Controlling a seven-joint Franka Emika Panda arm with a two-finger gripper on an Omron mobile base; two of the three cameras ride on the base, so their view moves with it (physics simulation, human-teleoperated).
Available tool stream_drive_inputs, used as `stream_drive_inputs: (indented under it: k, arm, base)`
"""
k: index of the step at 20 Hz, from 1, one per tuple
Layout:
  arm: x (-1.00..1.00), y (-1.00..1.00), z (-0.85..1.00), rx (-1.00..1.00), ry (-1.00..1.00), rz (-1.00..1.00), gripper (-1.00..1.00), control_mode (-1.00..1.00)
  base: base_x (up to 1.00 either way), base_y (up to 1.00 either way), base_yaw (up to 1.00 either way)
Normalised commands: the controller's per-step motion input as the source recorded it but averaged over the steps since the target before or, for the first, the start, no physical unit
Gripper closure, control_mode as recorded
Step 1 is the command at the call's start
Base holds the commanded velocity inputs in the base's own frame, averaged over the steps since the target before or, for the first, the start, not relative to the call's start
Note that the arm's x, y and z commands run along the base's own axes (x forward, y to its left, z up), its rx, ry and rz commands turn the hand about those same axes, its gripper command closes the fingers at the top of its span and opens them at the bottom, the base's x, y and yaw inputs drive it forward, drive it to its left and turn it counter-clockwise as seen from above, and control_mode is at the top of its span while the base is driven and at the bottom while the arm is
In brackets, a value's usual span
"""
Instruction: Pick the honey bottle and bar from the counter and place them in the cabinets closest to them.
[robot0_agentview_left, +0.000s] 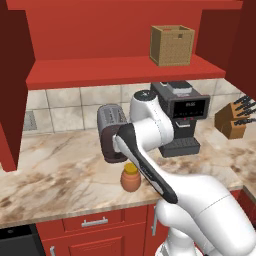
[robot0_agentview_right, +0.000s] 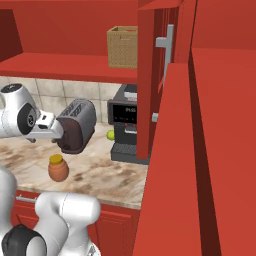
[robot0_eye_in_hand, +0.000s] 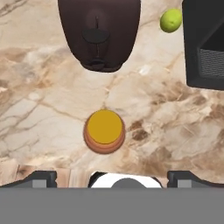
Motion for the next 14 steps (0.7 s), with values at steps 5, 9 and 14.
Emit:
stream_drive_inputs:
  k: [5,9,14]
  arm:
    - [0.05,0.0,-0.42,-0.02,0.06,0.0,-1.0,-1.0]
    - [0.03,0.0,-0.35,0.0,0.03,-0.01,-1.0,-1.0]
    - [0.08,0.0,-0.34,0.0,0.03,-0.01,-1.0,-1.0]
  base:
    - [0.0,0.0,0.0]
    - [0.0,0.0,0.0]
    - [0.0,0.0,0.0]
